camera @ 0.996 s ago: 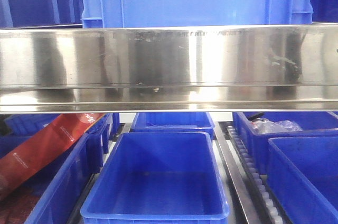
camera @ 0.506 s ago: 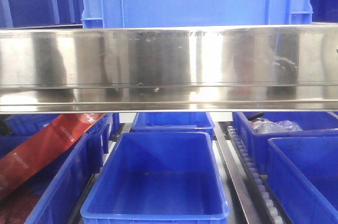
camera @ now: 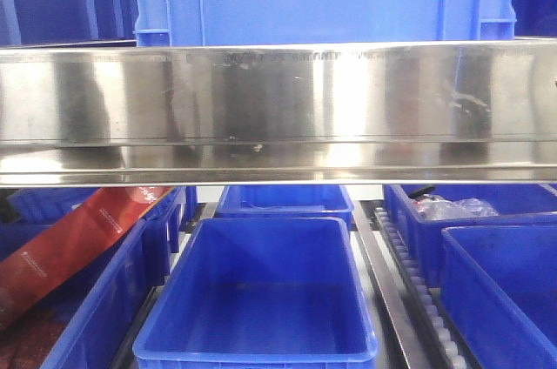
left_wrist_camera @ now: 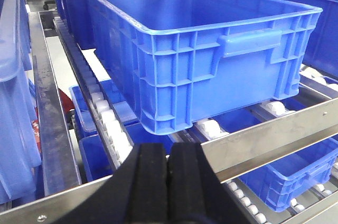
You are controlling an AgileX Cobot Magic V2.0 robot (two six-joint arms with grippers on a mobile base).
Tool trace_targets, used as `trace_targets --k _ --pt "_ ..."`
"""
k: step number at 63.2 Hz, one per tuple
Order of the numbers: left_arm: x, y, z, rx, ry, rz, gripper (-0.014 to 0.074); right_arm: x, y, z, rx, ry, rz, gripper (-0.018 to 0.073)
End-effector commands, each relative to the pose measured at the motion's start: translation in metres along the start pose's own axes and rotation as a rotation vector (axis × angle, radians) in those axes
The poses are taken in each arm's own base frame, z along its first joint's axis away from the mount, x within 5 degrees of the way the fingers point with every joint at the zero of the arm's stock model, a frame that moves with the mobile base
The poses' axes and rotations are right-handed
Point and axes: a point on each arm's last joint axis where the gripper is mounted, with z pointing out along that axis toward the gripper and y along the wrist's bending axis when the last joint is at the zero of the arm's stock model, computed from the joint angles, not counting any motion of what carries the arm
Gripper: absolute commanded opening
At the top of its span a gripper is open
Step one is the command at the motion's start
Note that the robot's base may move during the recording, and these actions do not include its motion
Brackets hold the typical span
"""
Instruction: Place cylindrical capacitor in blue bin on shelf
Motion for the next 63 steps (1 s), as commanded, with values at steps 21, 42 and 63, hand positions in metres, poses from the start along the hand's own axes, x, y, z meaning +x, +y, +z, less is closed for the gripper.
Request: trace_targets --k 21,42,63 --pt "0.007 0.007 0.002 -0.088 -0.052 -0.014 -0.0111 -0.002 -0.001 -0.001 0.014 -0.029 -0.007 -0.0162" --pt "0.101 0.027 0.004 -0.39 -0.292 -0.025 -0.0111 -0.002 -0.001 -0.001 0.014 -0.029 -0.007 -0.0162" --pt "0.186 0.037 0.024 -0.503 -0.284 -0.045 -0.0111 -0.002 -0.001 -0.001 0.014 -0.029 -0.007 -0.0162"
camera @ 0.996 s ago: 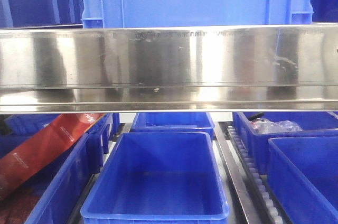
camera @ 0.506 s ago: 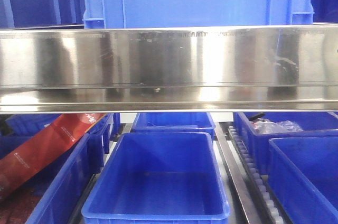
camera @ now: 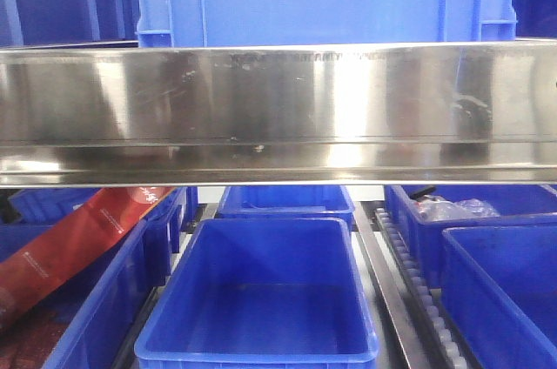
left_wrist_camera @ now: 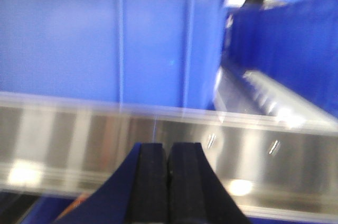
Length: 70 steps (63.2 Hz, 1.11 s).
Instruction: Place cylindrical capacitor in blue bin on shelf
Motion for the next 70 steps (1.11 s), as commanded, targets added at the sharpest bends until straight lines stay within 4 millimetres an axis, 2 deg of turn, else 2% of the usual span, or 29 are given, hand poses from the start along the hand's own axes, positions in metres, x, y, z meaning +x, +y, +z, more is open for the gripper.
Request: trace_targets --k 1,70 --pt "0.0076 0.0003 0.0022 0.001 -0.068 0.001 -0.0111 -0.0017 -0.0012 -0.0007 0.014 -0.026 -0.007 -0.0162" --pt "0.0068 -0.0004 0.0021 0.013 -0.076 -0.001 -0.0111 0.0 -0.0019 0.0006 0.022 -0.038 -0.003 -0.0162"
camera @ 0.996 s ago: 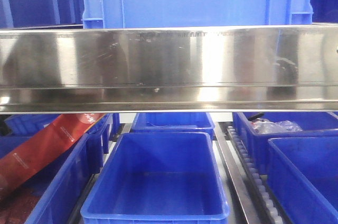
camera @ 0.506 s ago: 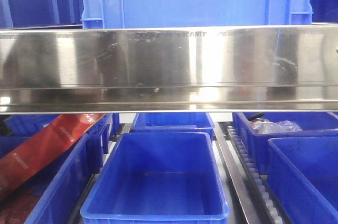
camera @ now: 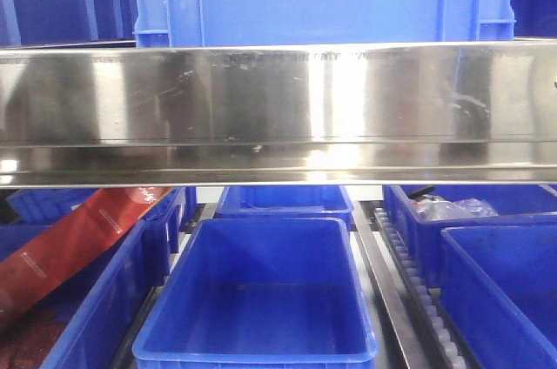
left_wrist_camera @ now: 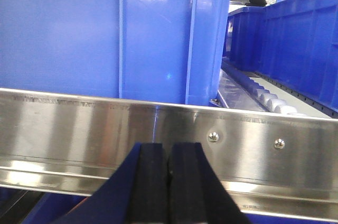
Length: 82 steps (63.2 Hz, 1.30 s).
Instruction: Place cylindrical capacitor in blue bin on shelf
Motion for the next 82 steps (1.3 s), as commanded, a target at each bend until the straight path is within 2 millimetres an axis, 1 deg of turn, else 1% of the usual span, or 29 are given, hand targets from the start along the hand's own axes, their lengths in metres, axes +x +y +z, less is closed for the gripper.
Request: trace_targets --k 1,7,15,23,27,35,44,48,52,63,82 --pt "-0.003 0.0 0.0 0.006 -0.028 -0.002 -0.0111 0.0 -0.002 0.001 0.025 -0.042 -0.003 -0.0162" --pt "-0.003 0.0 0.0 0.006 -0.028 -0.002 -0.0111 0.002 -0.007 -0.001 0.086 -0.127 0.02 -0.0162" --pt "-0.003 0.0 0.0 0.006 -0.028 -0.002 -0.0111 0.019 -0.016 -0.008 0.208 -0.197 0.053 -0.0162" --pt "-0.003 0.0 0.0 0.006 -0.028 -0.002 -0.0111 0.047 -0.019 -0.014 0.295 -0.191 0.073 -0.0162" --pt "-0.003 0.0 0.0 0.006 -0.028 -0.002 -0.0111 0.066 -0.019 -0.014 0.322 -0.175 0.078 -0.0162" --pt "-0.003 0.0 0.0 0.006 -0.028 -0.002 -0.0111 0.096 -0.018 -0.016 0.343 -0.164 0.082 -0.0162" --pt "-0.003 0.0 0.0 0.006 -0.028 -0.002 -0.0111 0.122 -0.015 -0.016 0.343 -0.165 0.08 -0.0162" --pt "-0.003 0.0 0.0 0.006 -0.028 -0.002 -0.0111 0.12 -0.016 -0.017 0.348 -0.191 0.073 -0.0162" --pt "-0.003 0.0 0.0 0.006 -0.028 -0.002 -0.0111 0.123 -0.015 -0.016 0.345 -0.148 0.059 -0.0162" --pt "-0.003 0.0 0.0 0.006 -0.03 -0.002 -0.0111 0.12 -0.016 -0.017 0.353 -0.181 0.04 -0.0162" --pt "-0.003 0.0 0.0 0.006 -0.03 -0.002 -0.0111 0.12 -0.016 -0.017 0.353 -0.181 0.04 -0.0162"
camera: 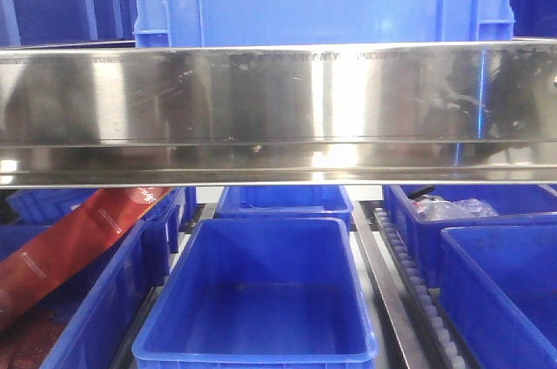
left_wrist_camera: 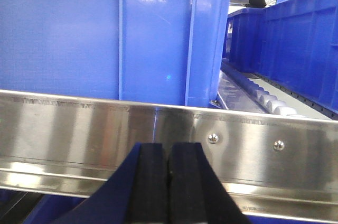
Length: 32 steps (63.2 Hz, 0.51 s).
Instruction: Place cylindrical capacitor in blue bin on shelf
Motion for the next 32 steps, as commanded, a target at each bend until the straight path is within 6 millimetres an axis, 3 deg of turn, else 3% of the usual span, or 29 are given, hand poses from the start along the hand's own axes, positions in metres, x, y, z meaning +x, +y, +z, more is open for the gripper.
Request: trace_targets --k 1,32 --pt "-0.0024 -0.0004 -0.0005 0.006 -0.026 -0.002 -0.0111 -0.0023 -0.0007 -0.0003 0.01 -0.027 -0.005 -0.0162" --pt "-0.0024 -0.0004 -0.0005 0.006 -0.026 -0.002 -0.0111 -0.0023 -0.0007 -0.0003 0.01 -0.027 -0.005 -0.0162"
